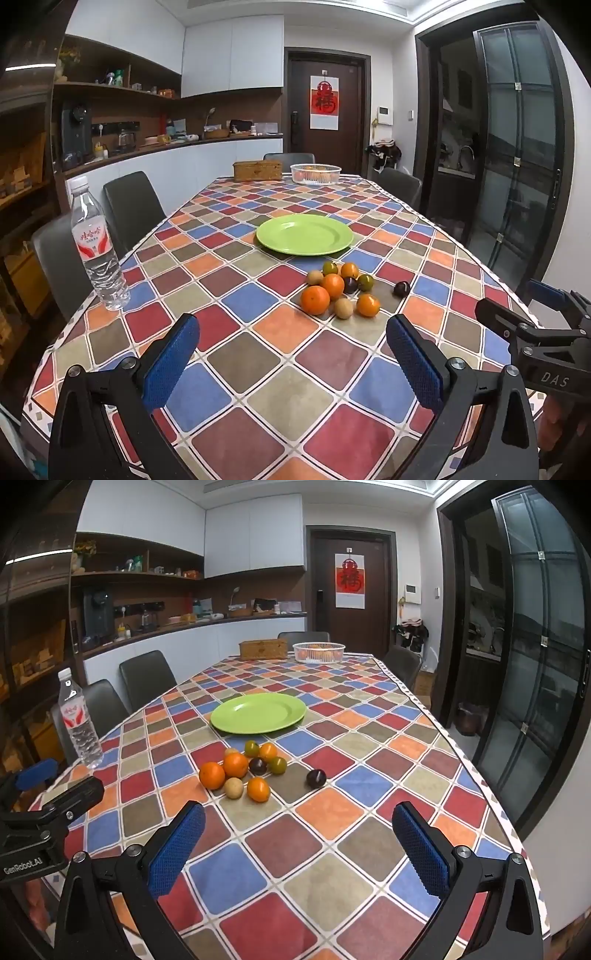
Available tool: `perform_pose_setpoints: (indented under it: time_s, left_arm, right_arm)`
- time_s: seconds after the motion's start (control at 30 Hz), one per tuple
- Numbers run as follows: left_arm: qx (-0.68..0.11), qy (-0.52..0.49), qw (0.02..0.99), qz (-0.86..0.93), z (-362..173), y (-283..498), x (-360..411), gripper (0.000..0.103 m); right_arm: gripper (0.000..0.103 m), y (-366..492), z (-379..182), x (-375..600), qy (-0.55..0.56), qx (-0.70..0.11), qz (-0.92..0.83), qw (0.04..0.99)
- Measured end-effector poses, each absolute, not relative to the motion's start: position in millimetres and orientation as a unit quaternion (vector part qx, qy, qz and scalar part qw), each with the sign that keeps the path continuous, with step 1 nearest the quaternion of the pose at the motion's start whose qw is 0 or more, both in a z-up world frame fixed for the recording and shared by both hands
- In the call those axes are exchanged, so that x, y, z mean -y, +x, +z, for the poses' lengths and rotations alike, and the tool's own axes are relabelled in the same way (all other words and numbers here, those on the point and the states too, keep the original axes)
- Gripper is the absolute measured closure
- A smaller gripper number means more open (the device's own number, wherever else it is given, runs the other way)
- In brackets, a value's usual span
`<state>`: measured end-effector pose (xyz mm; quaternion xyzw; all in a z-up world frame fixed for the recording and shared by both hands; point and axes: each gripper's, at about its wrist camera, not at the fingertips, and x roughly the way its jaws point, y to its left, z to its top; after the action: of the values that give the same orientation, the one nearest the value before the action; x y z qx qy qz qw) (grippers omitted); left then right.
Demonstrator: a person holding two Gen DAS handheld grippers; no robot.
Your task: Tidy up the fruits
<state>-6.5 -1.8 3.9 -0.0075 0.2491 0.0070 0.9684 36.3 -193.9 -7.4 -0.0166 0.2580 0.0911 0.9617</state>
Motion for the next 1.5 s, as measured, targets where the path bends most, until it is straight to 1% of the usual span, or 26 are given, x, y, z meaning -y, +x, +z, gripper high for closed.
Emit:
perform_pose_setpoints:
  time_s: [0.83,1.5]
  left_arm:
    - [-0.229,-0.012,0.973,0.001,10.7,-13.4,1.8,0.000]
    - [-0.229,-0.012,0.973,0.001,11.2,-13.7,2.3,0.000]
  right_arm:
    - [0.000,33.2,-1.8,192.7,-0.016,-0.252,0.093,0.963]
    - [0.001,32.9,-1.0,191.9,-0.018,-0.249,0.094,0.964]
